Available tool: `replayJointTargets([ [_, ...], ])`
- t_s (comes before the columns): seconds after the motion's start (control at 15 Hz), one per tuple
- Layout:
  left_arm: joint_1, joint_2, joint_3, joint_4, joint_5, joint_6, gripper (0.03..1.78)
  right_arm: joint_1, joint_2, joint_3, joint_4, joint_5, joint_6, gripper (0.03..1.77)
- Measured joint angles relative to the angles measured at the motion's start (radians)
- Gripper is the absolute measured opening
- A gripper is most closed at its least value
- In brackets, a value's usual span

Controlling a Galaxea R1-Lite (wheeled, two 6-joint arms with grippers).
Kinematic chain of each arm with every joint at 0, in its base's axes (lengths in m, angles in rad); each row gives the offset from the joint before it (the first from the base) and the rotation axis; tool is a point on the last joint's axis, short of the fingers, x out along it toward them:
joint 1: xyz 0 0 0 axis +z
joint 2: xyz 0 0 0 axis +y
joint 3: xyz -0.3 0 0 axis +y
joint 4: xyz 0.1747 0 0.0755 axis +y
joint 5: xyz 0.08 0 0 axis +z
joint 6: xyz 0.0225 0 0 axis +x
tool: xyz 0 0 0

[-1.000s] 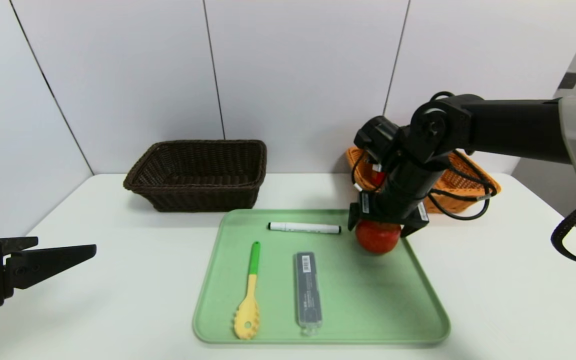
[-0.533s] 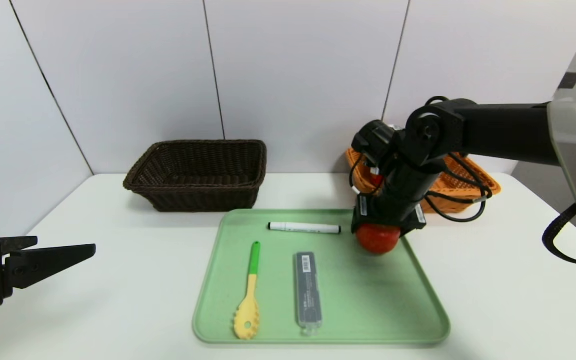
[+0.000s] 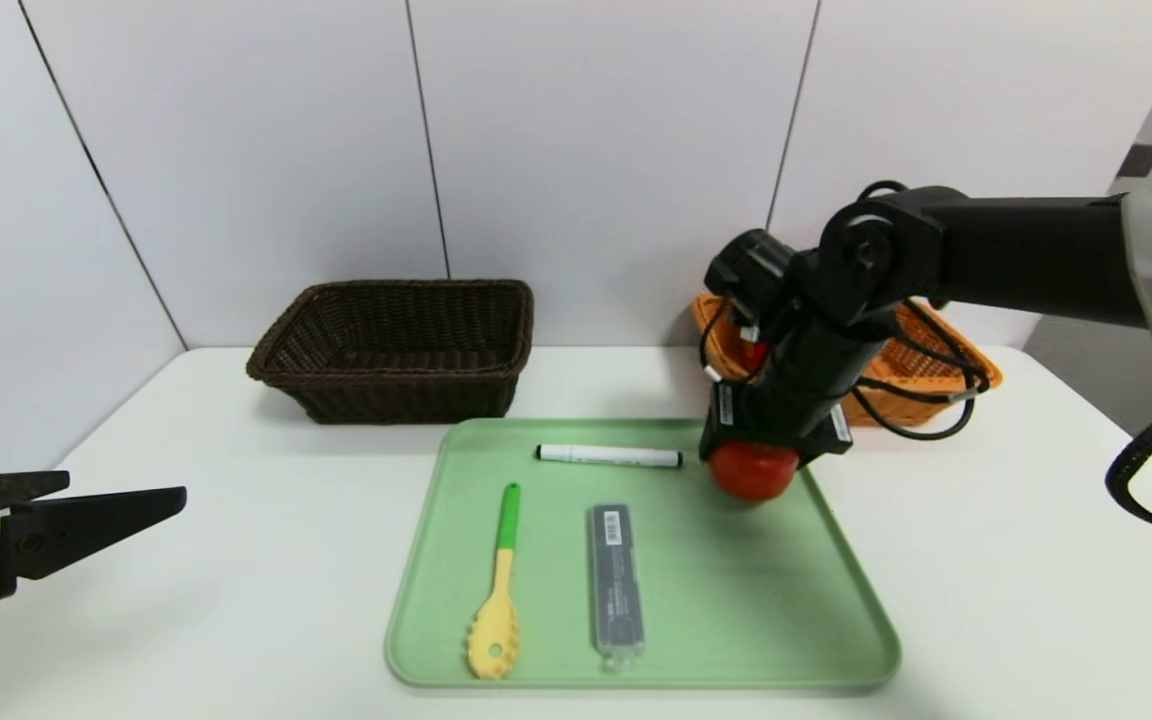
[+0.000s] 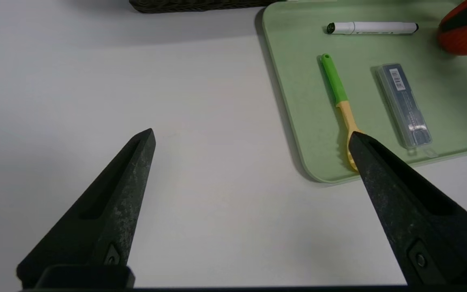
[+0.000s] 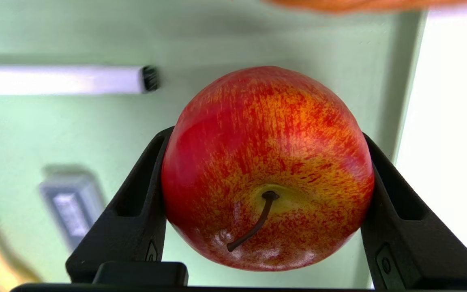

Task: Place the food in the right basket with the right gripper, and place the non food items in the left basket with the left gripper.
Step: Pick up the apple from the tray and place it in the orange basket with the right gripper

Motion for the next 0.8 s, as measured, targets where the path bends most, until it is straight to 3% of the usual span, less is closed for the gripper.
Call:
replayJointTargets([
  [0.33, 0.000, -0.008, 0.001, 0.013, 0.001, 0.000, 1.69, 0.047, -0.158, -0.002, -0.003, 0.063, -0.020, 1.26],
  [0.47, 0.000, -0.008, -0.003, 0.013, 0.001, 0.000, 1.69, 0.052, -0.232, -0.002, -0.050, 0.063, -0.056, 1.26],
  [0.8, 0.000, -0.006, -0.003, 0.014, 0.001, 0.000, 1.69, -0.066, -0.327, -0.003, -0.209, -0.054, -0.203, 1.26],
])
